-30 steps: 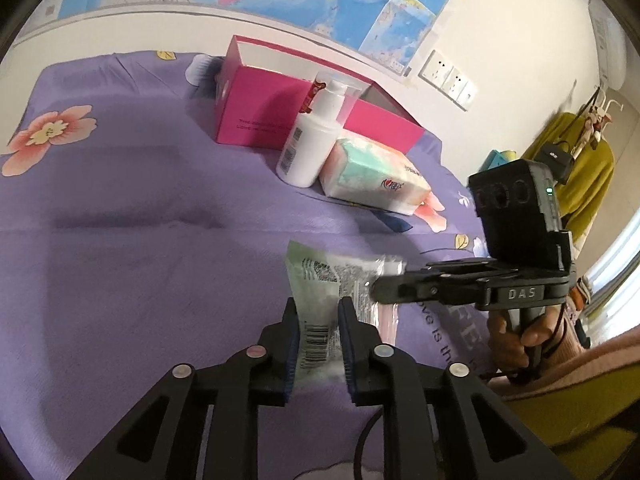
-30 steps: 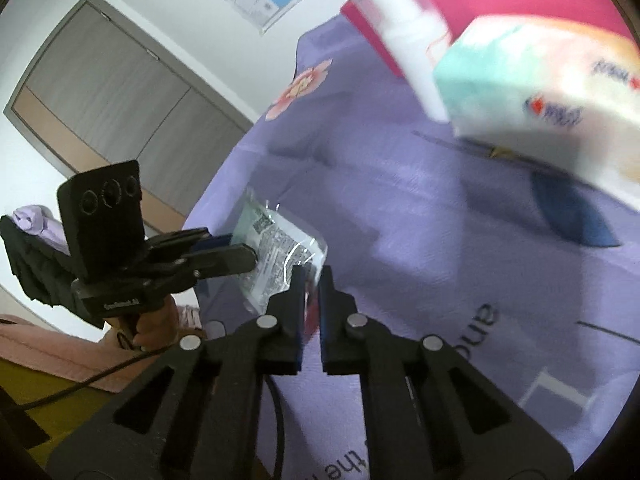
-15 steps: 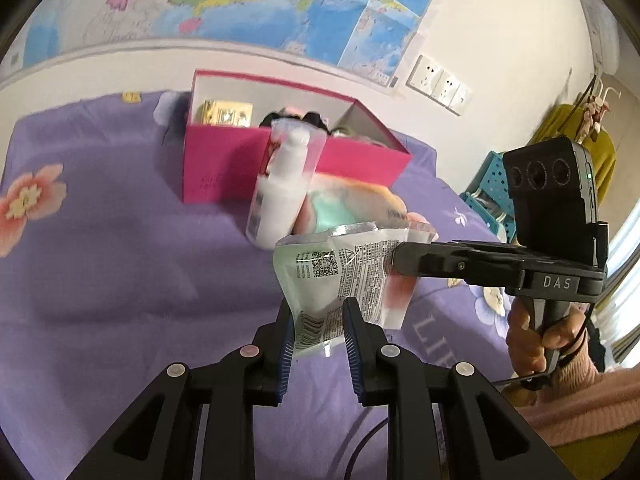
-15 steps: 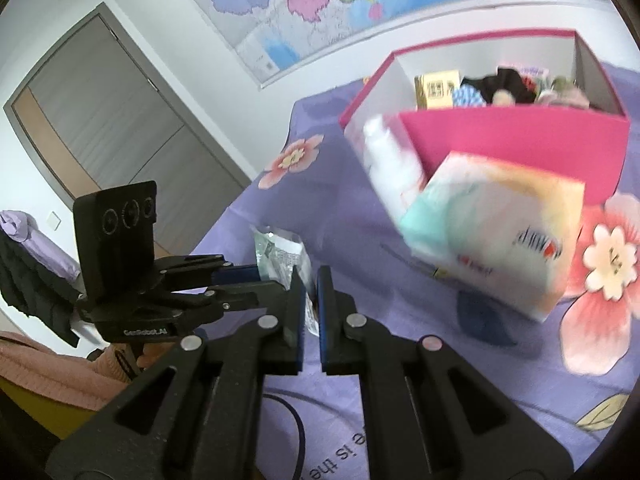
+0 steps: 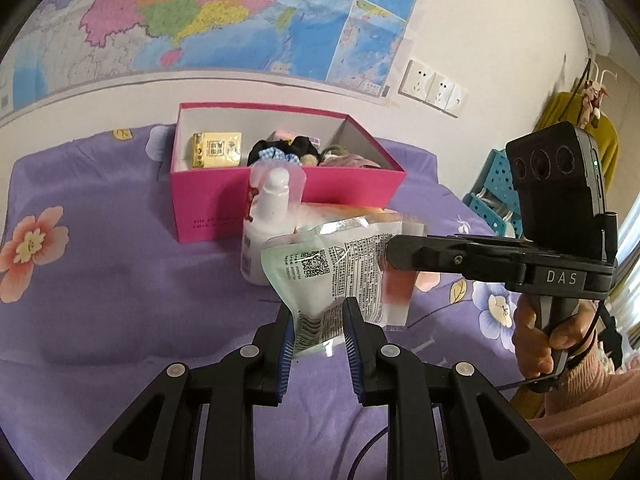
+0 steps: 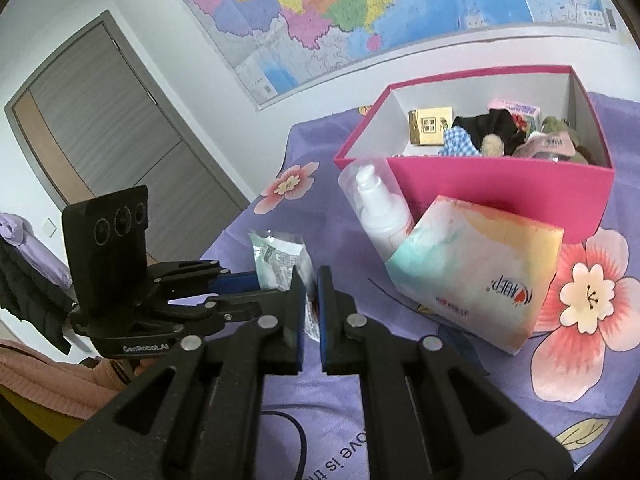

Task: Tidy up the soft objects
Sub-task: 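Carry the clear packet toward the pink box with the left tool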

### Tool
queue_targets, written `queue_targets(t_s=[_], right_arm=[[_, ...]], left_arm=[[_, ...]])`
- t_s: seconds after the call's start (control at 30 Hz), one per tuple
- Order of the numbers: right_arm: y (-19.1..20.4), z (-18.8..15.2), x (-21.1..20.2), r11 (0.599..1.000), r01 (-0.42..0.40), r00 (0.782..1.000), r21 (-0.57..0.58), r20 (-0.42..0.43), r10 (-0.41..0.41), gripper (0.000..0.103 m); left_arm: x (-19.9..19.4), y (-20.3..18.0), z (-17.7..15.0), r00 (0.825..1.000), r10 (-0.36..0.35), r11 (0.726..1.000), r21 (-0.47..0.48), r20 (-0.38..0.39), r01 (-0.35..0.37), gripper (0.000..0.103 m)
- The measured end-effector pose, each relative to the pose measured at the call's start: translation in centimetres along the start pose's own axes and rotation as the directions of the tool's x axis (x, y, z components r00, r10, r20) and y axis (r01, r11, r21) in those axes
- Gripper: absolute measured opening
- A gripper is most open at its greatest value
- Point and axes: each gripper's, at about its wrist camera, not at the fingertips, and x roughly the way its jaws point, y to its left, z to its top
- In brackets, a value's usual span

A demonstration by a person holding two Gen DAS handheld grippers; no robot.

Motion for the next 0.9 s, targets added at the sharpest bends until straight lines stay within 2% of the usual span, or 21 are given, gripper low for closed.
queue_targets(t_s=[0.9], right_arm=[[1.2,4.0,-1.8,0.997,-0.003,0.995,-0.073,0.100,0.011,0.007]], left_arm=[[-1.7,-0.4,3.7,0.994,0.006,0.999,0.046,0.105,-0.011,0.022]])
